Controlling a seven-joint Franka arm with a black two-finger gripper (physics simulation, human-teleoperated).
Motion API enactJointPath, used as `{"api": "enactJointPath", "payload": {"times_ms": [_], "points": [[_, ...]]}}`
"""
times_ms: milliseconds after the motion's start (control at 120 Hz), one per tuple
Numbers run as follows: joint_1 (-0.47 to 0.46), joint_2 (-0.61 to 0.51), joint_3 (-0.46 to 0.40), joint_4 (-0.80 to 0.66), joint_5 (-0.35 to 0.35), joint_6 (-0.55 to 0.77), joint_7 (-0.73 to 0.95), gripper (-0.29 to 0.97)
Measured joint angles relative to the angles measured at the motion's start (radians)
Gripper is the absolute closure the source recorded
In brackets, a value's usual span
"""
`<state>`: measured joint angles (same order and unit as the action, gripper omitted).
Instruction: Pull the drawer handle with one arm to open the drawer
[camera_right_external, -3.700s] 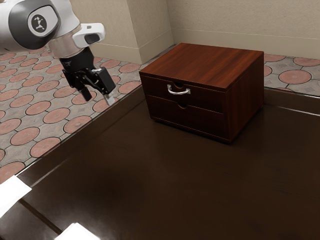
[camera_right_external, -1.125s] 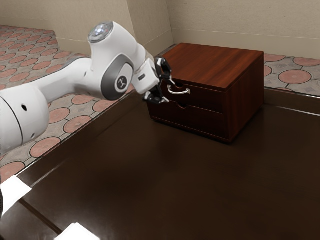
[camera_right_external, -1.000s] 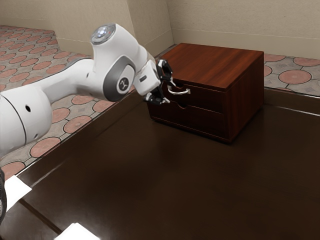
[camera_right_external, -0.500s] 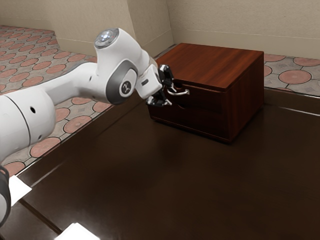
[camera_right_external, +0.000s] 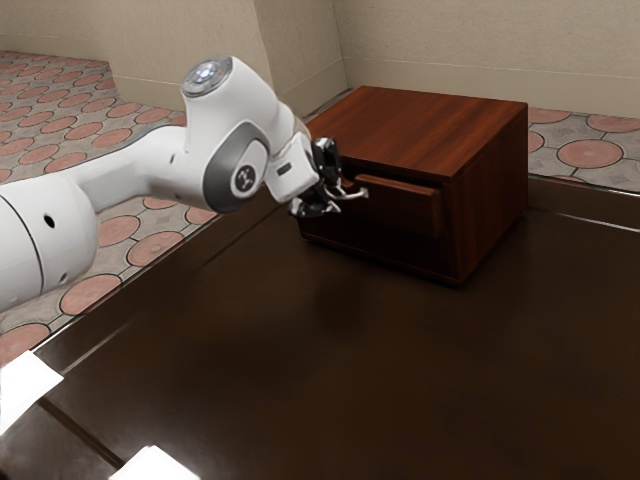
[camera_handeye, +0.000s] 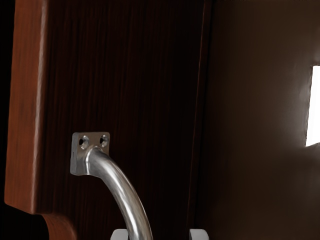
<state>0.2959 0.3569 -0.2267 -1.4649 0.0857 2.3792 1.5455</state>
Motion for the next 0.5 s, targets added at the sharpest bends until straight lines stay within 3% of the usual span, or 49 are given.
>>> {"api": "enactJointPath", "payload": {"times_ms": [500], "points": [[0.011,-0.141,0.008,-0.178,-0.005,-0.001,-0.009,0.64]]}}
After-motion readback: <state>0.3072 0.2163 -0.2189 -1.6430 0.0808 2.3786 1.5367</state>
